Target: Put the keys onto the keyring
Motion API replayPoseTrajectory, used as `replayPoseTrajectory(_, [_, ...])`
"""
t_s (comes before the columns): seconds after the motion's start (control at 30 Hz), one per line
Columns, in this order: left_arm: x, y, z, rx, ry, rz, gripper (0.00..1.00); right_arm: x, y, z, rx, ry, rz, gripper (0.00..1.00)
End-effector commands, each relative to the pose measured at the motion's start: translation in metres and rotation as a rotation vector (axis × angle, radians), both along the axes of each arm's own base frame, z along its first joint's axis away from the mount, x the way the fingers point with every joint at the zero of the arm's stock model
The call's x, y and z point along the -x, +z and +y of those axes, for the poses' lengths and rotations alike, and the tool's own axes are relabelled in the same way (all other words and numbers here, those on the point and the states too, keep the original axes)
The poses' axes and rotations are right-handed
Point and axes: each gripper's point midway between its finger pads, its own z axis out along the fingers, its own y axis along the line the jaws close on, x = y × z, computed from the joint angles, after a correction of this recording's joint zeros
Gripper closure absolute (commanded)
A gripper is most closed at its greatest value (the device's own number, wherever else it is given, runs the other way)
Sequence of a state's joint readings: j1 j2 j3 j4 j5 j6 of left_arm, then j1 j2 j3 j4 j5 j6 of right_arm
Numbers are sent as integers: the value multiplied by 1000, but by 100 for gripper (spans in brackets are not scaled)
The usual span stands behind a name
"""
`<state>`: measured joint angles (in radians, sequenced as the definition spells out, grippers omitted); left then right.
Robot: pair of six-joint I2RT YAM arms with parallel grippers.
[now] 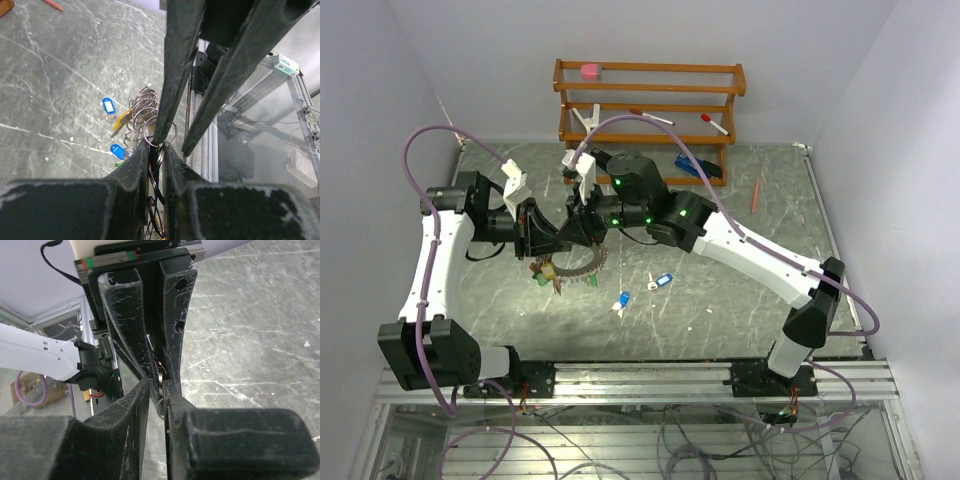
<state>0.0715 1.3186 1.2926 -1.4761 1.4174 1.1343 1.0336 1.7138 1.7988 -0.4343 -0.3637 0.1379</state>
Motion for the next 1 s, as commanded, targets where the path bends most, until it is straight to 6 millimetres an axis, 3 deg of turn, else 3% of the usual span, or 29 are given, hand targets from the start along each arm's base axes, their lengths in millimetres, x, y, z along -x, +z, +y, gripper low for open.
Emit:
replayPoseTrajectory(0.0, [8,21,-6,45,-15,-46,93,1,3,7,-16,25,-8,84])
replayPoseTrajectory(0.3, [8,21,-6,43,-16,-43,93,3,1,6,-14,27,-7,100])
replayPoseTrajectory(0.8, [9,38,-7,71,-16,-54,93,10,-3,4,-12,58,1,100])
replayPoseTrajectory(0.97, [11,30,-6,29,-14,-63,91,15,4,4,-18,86,0,100])
